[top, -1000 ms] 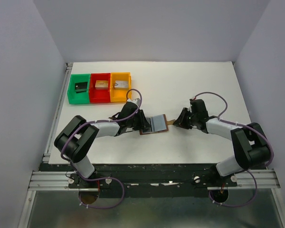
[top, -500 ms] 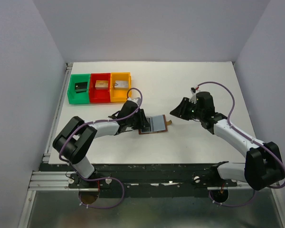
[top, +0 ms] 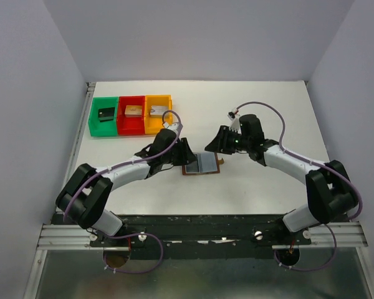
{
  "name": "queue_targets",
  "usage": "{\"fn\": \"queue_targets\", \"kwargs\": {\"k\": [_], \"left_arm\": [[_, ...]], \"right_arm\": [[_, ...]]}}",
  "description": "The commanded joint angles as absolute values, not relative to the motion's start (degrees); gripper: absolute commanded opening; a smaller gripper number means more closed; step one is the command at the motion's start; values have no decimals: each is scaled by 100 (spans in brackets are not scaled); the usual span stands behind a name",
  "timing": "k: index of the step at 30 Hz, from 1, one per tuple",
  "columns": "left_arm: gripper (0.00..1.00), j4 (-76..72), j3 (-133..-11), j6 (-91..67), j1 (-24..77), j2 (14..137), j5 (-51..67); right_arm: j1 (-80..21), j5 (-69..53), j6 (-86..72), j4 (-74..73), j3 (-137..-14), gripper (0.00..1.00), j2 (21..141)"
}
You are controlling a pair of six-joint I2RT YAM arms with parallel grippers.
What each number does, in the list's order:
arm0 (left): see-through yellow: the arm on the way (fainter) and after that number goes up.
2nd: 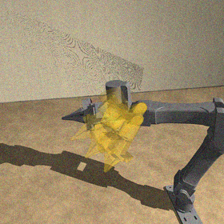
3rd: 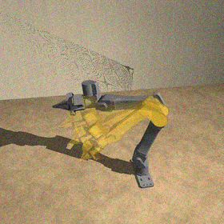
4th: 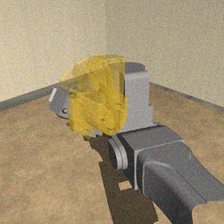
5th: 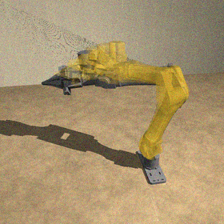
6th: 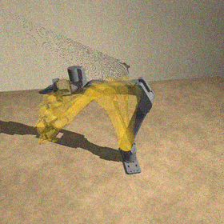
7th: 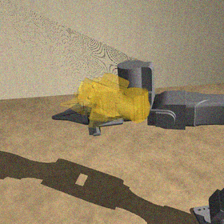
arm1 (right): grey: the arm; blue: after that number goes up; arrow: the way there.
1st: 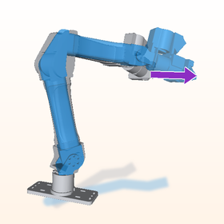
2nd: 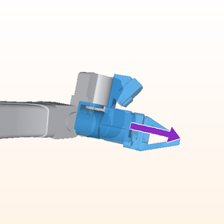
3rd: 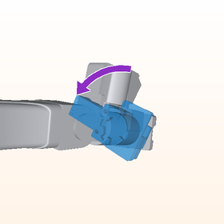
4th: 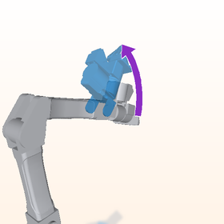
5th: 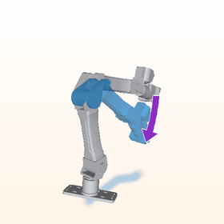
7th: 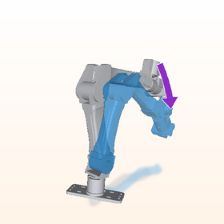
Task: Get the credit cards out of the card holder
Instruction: Remove the credit card from the card holder.
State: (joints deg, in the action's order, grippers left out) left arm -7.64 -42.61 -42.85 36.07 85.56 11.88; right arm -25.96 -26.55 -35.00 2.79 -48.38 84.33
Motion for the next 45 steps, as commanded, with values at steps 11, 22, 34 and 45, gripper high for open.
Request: {"fn": "queue_targets", "kwargs": {"k": [11,22,34,45], "left_arm": [[31,-1037,-3797,-4429,3560,8736,325],[25,-1090,-3674,-4544,3560,8868,220],[30,-1107,-3639,-4588,3568,8868,220],[36,-1090,-3568,-4605,3560,8693,193]], "right_arm": [[-2689,-4069,-3648,967,-5264,45,9799],[-2760,-4043,-3665,940,-5335,45,10292],[-2848,-4052,-3665,923,-5502,43,10626],[-2909,-3912,-3621,765,-5625,42,10898]]}}
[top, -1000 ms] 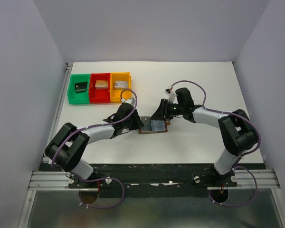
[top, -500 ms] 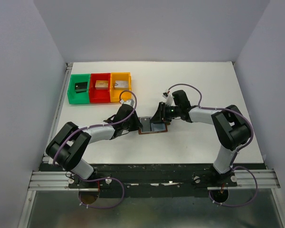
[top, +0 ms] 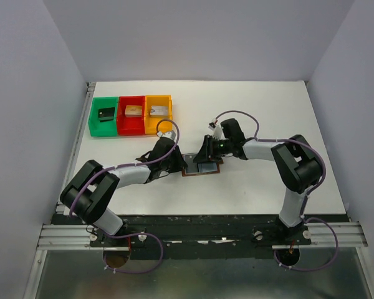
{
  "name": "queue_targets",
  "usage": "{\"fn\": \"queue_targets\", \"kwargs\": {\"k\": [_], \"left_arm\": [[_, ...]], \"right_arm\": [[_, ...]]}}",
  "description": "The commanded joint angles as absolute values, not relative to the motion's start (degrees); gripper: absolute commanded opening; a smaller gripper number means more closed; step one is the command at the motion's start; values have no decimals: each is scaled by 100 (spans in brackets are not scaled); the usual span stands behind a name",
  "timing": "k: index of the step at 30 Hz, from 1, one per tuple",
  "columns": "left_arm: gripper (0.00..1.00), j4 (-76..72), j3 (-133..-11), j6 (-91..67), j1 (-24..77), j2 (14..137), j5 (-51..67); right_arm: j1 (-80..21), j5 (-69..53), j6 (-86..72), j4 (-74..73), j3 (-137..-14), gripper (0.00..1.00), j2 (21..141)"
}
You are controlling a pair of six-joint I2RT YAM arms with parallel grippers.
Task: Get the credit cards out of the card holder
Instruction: Remove the credit card from the card holder.
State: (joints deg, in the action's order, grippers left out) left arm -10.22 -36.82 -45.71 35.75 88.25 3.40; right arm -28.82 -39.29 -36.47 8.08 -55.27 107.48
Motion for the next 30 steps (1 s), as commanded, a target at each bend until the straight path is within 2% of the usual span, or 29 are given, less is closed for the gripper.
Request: {"fn": "queue_targets", "kwargs": {"k": [1,30], "left_arm": [[36,-1081,-3551,-4605,3568,8666,176],[39,-976,-3542,-4544,3568,8763,97]], "right_arm": [[-2909,-3902,-3621,756,-5616,42,10890],[-2900,-3744,-3498,650,-5484,43,11021]]}}
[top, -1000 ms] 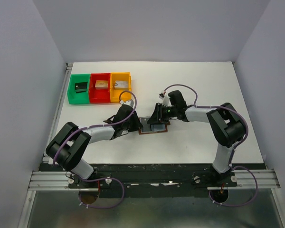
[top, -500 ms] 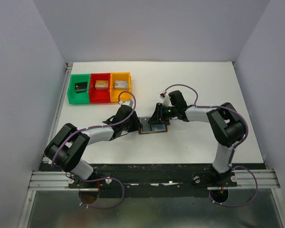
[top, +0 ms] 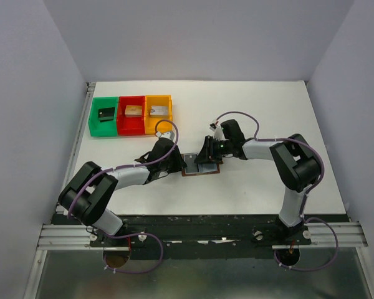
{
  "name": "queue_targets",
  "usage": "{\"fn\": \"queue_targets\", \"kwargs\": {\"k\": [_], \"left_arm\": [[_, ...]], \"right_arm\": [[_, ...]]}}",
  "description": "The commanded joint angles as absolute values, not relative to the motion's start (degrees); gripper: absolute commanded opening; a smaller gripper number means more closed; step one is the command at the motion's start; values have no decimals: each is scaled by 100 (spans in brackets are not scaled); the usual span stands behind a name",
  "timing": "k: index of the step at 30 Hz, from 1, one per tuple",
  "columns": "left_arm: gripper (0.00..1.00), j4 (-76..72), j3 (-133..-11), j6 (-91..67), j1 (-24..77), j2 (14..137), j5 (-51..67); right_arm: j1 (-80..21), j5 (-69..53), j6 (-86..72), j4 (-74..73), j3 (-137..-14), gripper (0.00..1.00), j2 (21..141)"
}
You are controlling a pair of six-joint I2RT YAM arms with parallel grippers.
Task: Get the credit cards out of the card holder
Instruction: Remove the credit card from the card holder.
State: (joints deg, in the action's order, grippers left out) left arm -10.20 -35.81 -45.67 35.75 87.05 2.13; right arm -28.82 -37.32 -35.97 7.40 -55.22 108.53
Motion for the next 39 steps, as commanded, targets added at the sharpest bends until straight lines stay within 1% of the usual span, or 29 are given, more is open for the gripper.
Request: {"fn": "queue_targets", "kwargs": {"k": [1,14,23,25,29,31,33,39], "left_arm": [[39,-967,-3551,-4535,3560,8763,88],[38,-932,-3630,-4544,3568,8930,123],[38,-914,-3604,-4553,3568,8886,106],[38,-879,-3586,-4553,3568,8807,44],[35,-835,-3586,-4509,3560,8806,44],[33,-844,-3612,-4518,3560,8868,53],[32,-879,-3586,-4526,3568,8894,44],[33,-853,-3595,-4544,3568,8903,44]], "right_arm": [[-2909,-3744,-3498,650,-5476,43,11030],[-2900,-4078,-3674,923,-5467,41,11153],[-2909,-4061,-3674,932,-5440,41,11224],[-2909,-4061,-3691,949,-5414,39,11215],[-2909,-4218,-3884,1326,-5344,34,11215],[-2909,-4306,-3946,1441,-5344,34,11232],[-2909,-4368,-3981,1485,-5344,34,11241],[-2909,-4430,-4008,1600,-5274,35,11259]]}}
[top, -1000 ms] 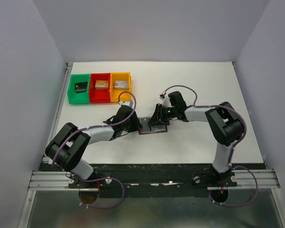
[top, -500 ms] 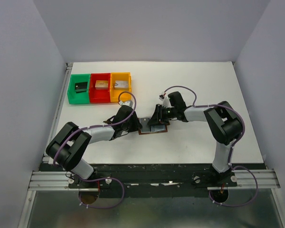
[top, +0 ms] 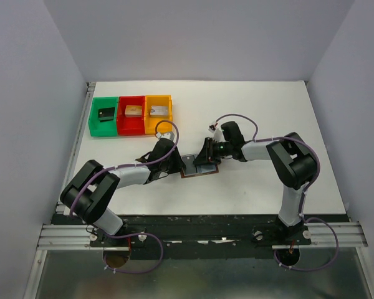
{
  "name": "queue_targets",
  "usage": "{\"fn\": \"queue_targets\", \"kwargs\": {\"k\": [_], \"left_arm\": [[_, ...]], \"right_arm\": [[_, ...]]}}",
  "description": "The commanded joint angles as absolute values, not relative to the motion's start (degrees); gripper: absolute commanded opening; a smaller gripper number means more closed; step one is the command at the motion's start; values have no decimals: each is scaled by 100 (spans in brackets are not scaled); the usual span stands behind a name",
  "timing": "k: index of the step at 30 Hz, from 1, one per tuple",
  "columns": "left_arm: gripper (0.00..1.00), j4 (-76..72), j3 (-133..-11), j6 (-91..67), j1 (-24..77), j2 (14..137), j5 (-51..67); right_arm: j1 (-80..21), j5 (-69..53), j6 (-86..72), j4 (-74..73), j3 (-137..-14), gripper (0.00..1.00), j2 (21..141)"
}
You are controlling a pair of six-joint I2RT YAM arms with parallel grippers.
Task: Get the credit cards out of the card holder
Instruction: Remove the credit card from the card holder.
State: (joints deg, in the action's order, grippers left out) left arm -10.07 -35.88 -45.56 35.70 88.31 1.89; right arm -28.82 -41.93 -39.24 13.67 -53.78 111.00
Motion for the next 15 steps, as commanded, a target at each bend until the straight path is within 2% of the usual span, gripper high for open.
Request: {"fn": "queue_targets", "kwargs": {"k": [1,15], "left_arm": [[34,-835,-3595,-4544,3568,8877,53],[37,-808,-3463,-4483,3568,8341,-176]], "right_arm": [[-2909,-4412,-3999,1556,-5282,35,11259],[-2900,-4307,-3929,1406,-5309,34,11312]]}}
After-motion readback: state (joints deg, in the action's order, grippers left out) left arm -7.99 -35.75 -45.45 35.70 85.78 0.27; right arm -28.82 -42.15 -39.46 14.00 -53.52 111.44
